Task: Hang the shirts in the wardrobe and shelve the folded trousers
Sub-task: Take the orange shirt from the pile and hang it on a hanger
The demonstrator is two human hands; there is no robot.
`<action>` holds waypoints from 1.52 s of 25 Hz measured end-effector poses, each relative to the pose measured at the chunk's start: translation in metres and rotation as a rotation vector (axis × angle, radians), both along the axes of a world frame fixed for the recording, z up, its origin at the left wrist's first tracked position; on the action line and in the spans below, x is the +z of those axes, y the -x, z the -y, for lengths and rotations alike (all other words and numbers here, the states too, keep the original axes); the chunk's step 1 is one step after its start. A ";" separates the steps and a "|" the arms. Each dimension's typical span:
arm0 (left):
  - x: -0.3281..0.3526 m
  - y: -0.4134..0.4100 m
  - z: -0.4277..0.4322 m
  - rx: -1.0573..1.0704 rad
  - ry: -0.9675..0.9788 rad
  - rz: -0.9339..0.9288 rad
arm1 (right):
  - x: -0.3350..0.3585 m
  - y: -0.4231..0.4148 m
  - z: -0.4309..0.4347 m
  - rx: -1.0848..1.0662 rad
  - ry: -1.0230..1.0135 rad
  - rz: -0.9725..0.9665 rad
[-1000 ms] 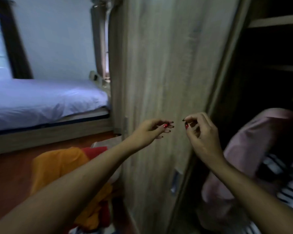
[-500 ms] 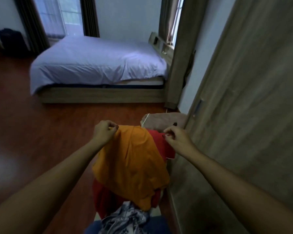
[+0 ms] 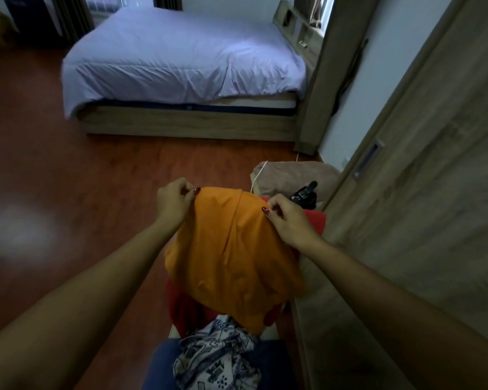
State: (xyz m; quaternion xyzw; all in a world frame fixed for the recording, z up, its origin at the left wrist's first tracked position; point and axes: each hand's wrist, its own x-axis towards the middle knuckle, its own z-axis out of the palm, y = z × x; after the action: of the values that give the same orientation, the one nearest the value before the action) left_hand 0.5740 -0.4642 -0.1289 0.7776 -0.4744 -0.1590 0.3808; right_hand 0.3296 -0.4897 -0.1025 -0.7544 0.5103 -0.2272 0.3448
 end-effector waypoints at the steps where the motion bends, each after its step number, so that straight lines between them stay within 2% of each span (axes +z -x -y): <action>1: 0.002 0.000 0.001 0.008 -0.011 0.011 | 0.009 -0.001 -0.002 0.029 -0.041 0.055; 5: 0.005 -0.002 -0.001 0.024 -0.056 -0.061 | 0.056 -0.005 -0.020 0.029 -0.220 0.454; 7: 0.002 -0.007 -0.002 -0.008 -0.053 -0.152 | 0.074 0.007 -0.034 0.159 -0.253 0.653; 8: 0.001 -0.009 -0.002 -0.037 -0.066 -0.200 | 0.077 0.016 -0.040 0.239 -0.266 0.689; 10: 0.001 -0.010 -0.003 -0.098 -0.142 -0.269 | 0.064 0.034 -0.051 0.290 -0.337 0.585; 14: 0.001 0.000 -0.003 -0.148 -0.259 -0.203 | 0.000 0.058 -0.055 0.137 -0.503 0.042; 17: 0.001 0.003 0.002 -0.130 -0.299 -0.139 | -0.020 0.062 -0.056 0.418 -0.419 -0.095; 19: 0.002 0.004 0.005 -0.141 -0.299 -0.104 | -0.024 0.056 -0.059 0.624 -0.447 -0.232; 21: 0.003 0.004 0.009 -0.147 -0.234 -0.081 | -0.028 0.053 -0.059 0.721 -0.480 -0.338; 22: 0.002 0.004 0.010 -0.141 -0.185 -0.073 | -0.030 0.052 -0.058 0.696 -0.497 -0.352; 24: 0.001 0.003 0.012 -0.121 -0.097 -0.058 | -0.033 0.049 -0.055 0.551 -0.541 -0.264; 28: 0.001 -0.001 0.006 -0.107 0.033 -0.065 | -0.022 0.023 -0.036 -0.006 -0.565 0.223; 30: 0.004 -0.004 -0.003 -0.166 0.107 -0.086 | -0.012 0.009 -0.024 -0.189 -0.454 0.368; 33: 0.008 -0.011 -0.018 -0.340 0.193 -0.061 | -0.004 -0.006 -0.013 -0.174 -0.306 0.252; 35: 0.014 -0.014 -0.027 -0.425 0.243 -0.018 | -0.001 -0.009 -0.014 -0.171 -0.155 0.268; 38: 0.020 -0.010 -0.040 -0.587 0.381 0.228 | -0.002 0.015 -0.028 -0.231 0.207 0.325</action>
State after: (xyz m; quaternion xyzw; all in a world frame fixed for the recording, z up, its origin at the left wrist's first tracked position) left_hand 0.5836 -0.4243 -0.1087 0.5363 -0.7377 -0.0825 0.4017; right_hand 0.3145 -0.4615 -0.1049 -0.6760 0.5050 -0.4348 0.3147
